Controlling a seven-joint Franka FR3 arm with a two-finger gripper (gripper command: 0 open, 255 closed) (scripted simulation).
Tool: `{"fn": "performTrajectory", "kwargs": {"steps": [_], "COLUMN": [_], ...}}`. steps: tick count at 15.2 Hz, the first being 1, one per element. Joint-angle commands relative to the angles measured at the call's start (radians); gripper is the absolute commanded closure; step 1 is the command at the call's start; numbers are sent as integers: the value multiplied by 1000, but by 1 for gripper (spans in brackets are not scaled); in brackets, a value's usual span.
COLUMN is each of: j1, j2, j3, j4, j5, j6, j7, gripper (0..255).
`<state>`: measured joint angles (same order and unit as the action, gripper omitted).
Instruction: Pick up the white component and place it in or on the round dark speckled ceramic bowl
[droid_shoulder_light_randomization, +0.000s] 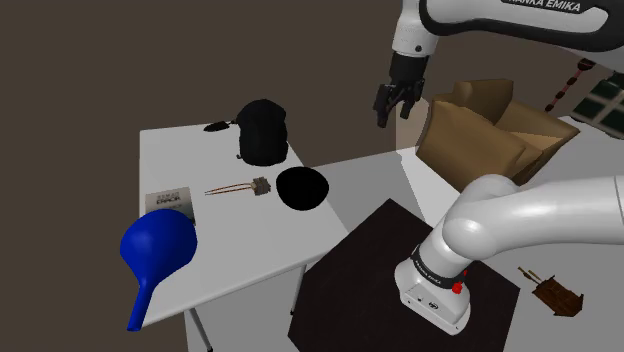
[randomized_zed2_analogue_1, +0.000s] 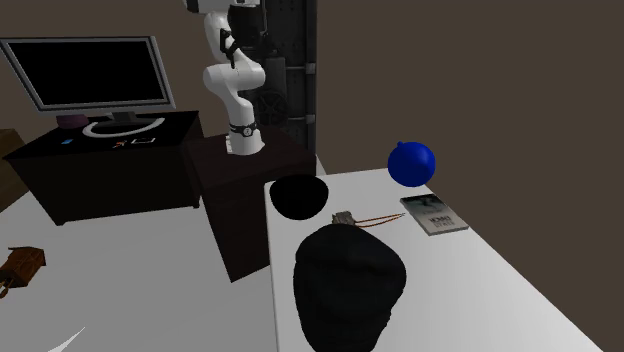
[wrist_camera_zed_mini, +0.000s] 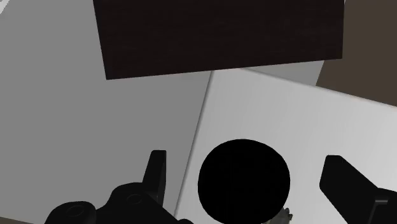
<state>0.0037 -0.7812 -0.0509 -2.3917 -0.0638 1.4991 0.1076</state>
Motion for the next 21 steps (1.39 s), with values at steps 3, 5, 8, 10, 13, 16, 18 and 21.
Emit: {"fn": "performTrajectory", "kwargs": {"steps": [3, 5, 8, 10, 13, 16, 18, 21], "j1": [7, 14, 25, 32, 42, 51, 57, 66], "j2": [59, 123, 224, 296, 407, 522, 601, 719], "j3": [4, 8, 14, 18, 25, 31, 35, 42], "j4": [-9, -13, -8, 2, 27, 64, 95, 151], "j5": [10, 20, 35, 44, 59, 73, 82, 95], "j6": [59, 117, 201, 254, 328, 393, 432, 482], "j7": [8, 16, 25, 30, 36, 41, 43, 45], "gripper": [0, 0, 0, 0, 0, 0, 0, 0]}}
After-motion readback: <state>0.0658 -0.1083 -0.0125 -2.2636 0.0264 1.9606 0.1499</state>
